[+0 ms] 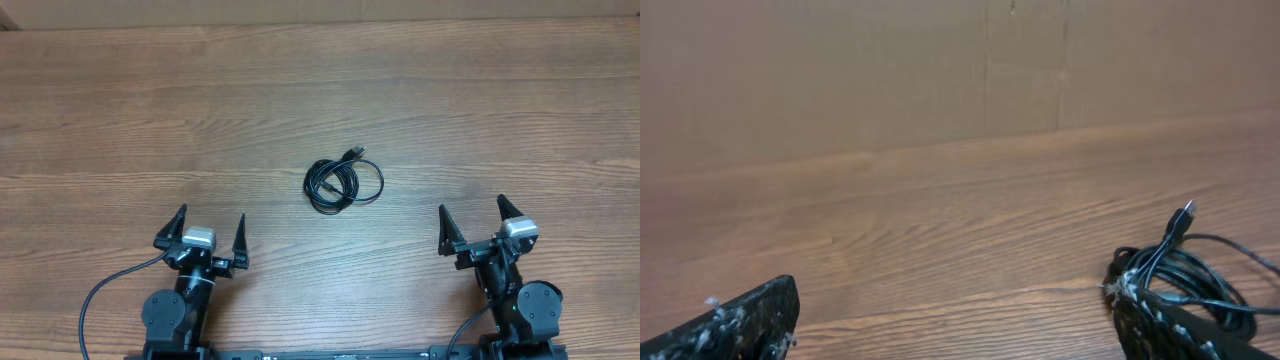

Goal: Untangle cables

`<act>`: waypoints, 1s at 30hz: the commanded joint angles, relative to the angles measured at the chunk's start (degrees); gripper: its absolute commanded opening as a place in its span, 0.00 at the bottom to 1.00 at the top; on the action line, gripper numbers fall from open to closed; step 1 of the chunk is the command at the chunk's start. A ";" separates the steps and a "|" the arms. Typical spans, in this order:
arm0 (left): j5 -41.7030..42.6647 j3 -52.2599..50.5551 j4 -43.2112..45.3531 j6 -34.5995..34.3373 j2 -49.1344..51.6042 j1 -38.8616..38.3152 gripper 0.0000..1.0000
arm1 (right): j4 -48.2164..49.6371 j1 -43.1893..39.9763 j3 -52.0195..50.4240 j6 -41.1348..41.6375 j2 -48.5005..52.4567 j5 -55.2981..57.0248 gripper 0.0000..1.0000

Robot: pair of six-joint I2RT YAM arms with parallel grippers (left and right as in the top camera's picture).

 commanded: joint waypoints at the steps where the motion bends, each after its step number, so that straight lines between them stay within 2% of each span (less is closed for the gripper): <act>1: 0.79 -0.04 -0.42 -4.63 -0.52 0.35 1.00 | -0.44 0.48 -0.26 4.42 -0.48 2.03 1.00; 10: 0.79 2.49 -5.53 -6.84 0.44 0.35 1.00 | -8.87 0.48 5.25 6.43 -0.42 5.03 1.00; 15: 0.55 7.54 -11.19 -6.80 5.49 0.35 1.00 | -14.99 0.48 8.96 6.45 1.53 4.98 1.00; 25: 0.83 22.01 -16.31 -6.67 29.16 0.31 1.00 | -19.32 0.48 17.00 7.76 13.99 4.26 1.00; 30: 1.75 32.92 -22.71 -6.67 41.31 0.24 1.00 | -21.81 0.48 22.05 7.74 22.84 3.67 1.00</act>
